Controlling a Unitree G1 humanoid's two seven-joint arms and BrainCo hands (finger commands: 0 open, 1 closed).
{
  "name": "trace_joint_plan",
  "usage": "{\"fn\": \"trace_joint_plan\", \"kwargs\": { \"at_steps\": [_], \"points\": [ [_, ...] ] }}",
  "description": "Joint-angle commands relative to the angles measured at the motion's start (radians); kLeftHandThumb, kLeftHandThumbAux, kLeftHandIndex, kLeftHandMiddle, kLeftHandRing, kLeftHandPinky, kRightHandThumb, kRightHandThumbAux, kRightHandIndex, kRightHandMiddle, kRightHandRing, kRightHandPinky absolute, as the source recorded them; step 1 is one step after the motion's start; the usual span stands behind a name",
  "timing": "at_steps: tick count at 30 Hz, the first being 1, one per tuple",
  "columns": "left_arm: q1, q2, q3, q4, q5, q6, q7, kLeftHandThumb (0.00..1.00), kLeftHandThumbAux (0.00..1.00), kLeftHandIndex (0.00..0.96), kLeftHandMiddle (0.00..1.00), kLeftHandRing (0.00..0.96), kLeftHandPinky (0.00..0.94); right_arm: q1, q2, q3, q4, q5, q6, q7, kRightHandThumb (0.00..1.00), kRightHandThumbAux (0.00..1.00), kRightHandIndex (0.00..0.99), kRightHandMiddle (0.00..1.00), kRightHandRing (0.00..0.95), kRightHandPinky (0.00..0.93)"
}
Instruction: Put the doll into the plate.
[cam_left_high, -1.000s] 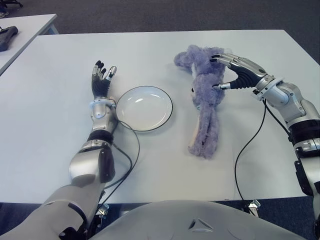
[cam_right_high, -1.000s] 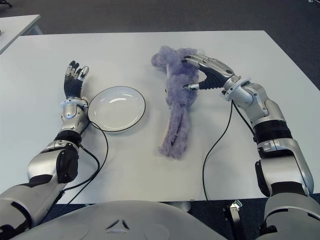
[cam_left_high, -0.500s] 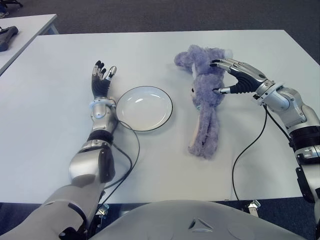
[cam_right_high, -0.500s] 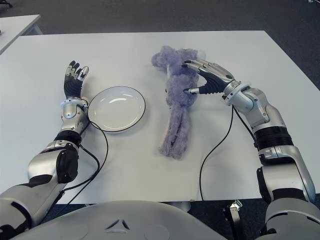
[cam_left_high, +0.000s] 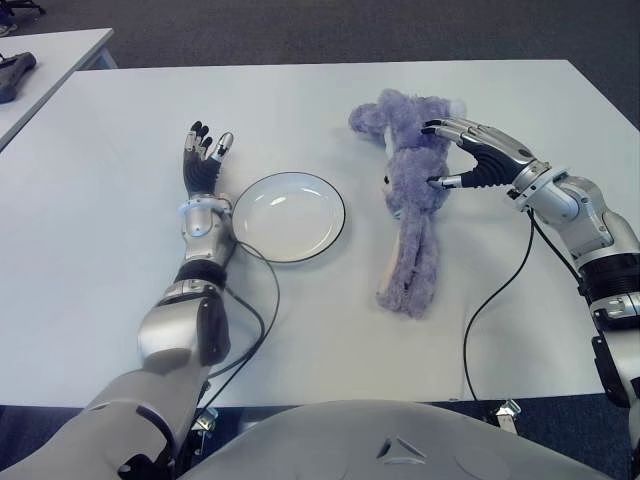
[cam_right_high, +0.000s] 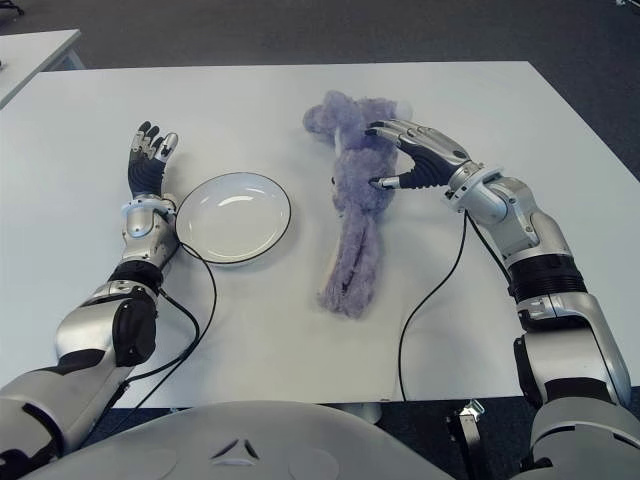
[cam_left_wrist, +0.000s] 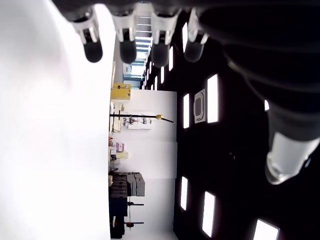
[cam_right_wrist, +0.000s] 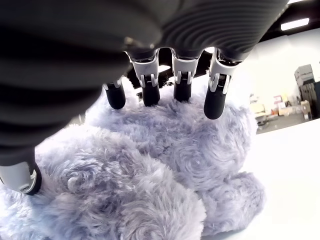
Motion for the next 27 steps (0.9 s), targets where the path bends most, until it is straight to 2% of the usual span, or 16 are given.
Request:
{"fn": "trace_joint_plan", "kwargs": {
  "at_steps": [1, 5, 12, 13, 14, 17, 21, 27],
  "points": [
    [0.266, -0.109, 0.029, 0.160, -0.041, 0.035, 0.008, 0.000, 0.607, 0.038, 0.090, 0.042, 0.000, 0.043, 0.022, 0.006, 0.030, -0.003, 0.035, 0.005, 0.273, 0.495, 0.000, 0.000, 0.005, 0.137],
    [0.265, -0.109, 0.030, 0.161, -0.041, 0.036, 0.009, 0.000, 0.607, 0.037, 0.090, 0.043, 0.000, 0.043, 0.028, 0.008, 0.037, -0.008, 0.036, -0.006, 0.276, 0.497, 0.000, 0.000, 0.003, 0.132],
    [0.265, -0.106, 0.026, 0.162, -0.037, 0.037, 0.007, 0.000, 0.594, 0.035, 0.092, 0.044, 0.000, 0.064, 0.111, 0.053, 0.043, -0.064, 0.058, -0.092, 0.295, 0.503, 0.000, 0.000, 0.000, 0.107],
    [0.264, -0.106, 0.026, 0.162, -0.037, 0.038, 0.007, 0.000, 0.593, 0.035, 0.092, 0.044, 0.000, 0.060, 0.123, 0.062, 0.051, -0.075, 0.060, -0.107, 0.293, 0.503, 0.000, 0.000, 0.000, 0.103],
    [0.264, -0.106, 0.026, 0.162, -0.036, 0.039, 0.008, 0.000, 0.591, 0.035, 0.091, 0.044, 0.000, 0.057, 0.131, 0.069, 0.056, -0.083, 0.062, -0.119, 0.275, 0.498, 0.000, 0.000, 0.000, 0.043],
    [0.263, -0.106, 0.026, 0.163, -0.036, 0.041, 0.009, 0.000, 0.590, 0.035, 0.092, 0.043, 0.000, 0.034, 0.159, 0.092, 0.087, -0.119, 0.072, -0.163, 0.262, 0.493, 0.000, 0.000, 0.000, 0.006],
    [0.262, -0.106, 0.025, 0.163, -0.034, 0.044, 0.013, 0.000, 0.589, 0.030, 0.091, 0.042, 0.000, -0.006, 0.201, 0.127, 0.143, -0.176, 0.079, -0.246, 0.239, 0.484, 0.009, 0.000, 0.000, 0.000],
    [0.262, -0.108, 0.023, 0.162, -0.032, 0.043, 0.017, 0.000, 0.587, 0.025, 0.088, 0.040, 0.000, -0.025, 0.217, 0.144, 0.179, -0.197, 0.056, -0.323, 0.230, 0.480, 0.032, 0.000, 0.000, 0.000]
  ]
}}
